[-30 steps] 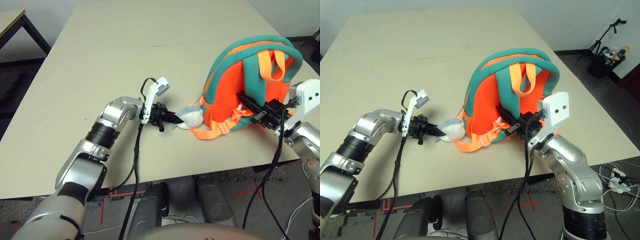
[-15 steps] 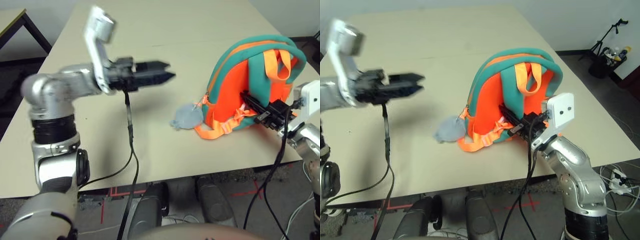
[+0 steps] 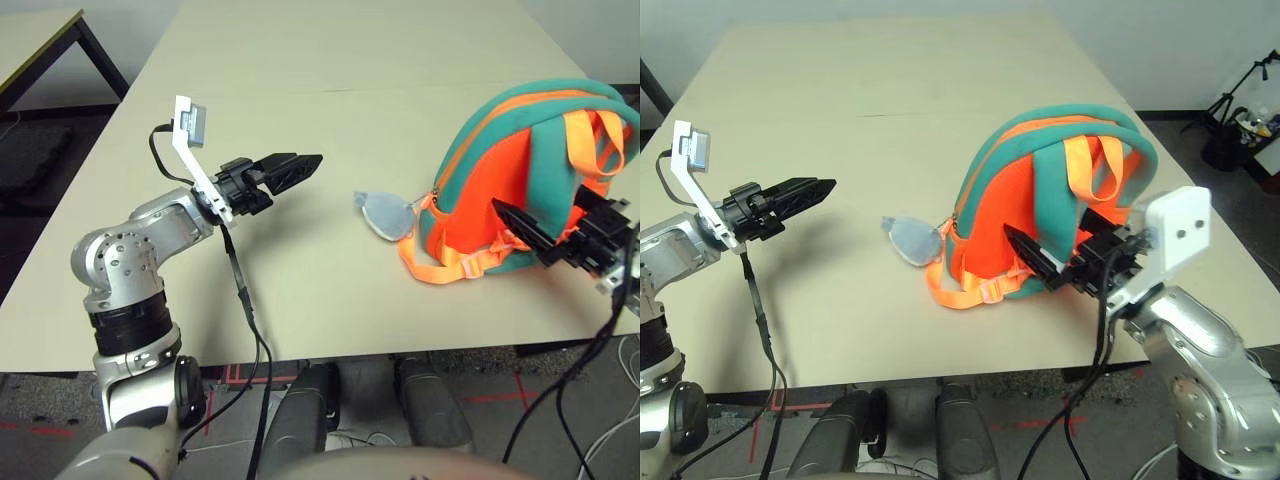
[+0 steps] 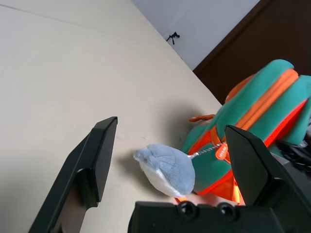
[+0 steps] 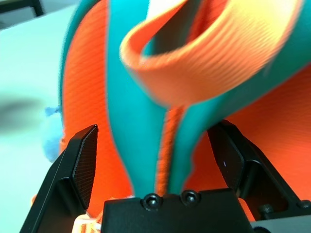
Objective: Put the pencil case into the backpack and zip it.
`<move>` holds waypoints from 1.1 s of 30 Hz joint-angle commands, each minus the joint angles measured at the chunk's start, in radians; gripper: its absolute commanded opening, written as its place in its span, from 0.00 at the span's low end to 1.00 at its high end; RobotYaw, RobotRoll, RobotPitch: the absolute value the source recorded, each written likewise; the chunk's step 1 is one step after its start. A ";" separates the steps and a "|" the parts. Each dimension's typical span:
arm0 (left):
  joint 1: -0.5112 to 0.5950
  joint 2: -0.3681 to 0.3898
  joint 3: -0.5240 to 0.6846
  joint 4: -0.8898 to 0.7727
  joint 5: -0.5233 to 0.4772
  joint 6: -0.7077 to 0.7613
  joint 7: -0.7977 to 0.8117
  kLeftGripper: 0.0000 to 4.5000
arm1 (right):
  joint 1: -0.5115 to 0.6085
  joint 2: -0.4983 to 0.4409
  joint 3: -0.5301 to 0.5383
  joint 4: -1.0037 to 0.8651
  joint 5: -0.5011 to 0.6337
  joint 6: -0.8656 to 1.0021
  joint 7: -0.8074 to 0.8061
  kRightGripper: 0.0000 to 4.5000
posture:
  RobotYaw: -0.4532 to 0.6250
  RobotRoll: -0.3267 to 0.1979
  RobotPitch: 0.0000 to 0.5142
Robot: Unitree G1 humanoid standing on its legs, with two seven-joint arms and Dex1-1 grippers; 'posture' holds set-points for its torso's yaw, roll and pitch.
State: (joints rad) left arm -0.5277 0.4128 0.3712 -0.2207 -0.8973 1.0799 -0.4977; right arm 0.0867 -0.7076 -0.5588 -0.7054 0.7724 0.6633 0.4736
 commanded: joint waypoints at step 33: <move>0.167 -0.007 0.029 0.257 0.612 -0.899 0.394 1.00 | -0.288 -0.100 -0.068 0.912 -0.239 -0.387 0.072 0.99 | 0.33 0.62 0.24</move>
State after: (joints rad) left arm -0.3933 0.4202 0.4160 0.0834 -0.3259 0.2100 -0.1288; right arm -0.1732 -0.7914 -0.6601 0.1183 0.5759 0.3338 0.5155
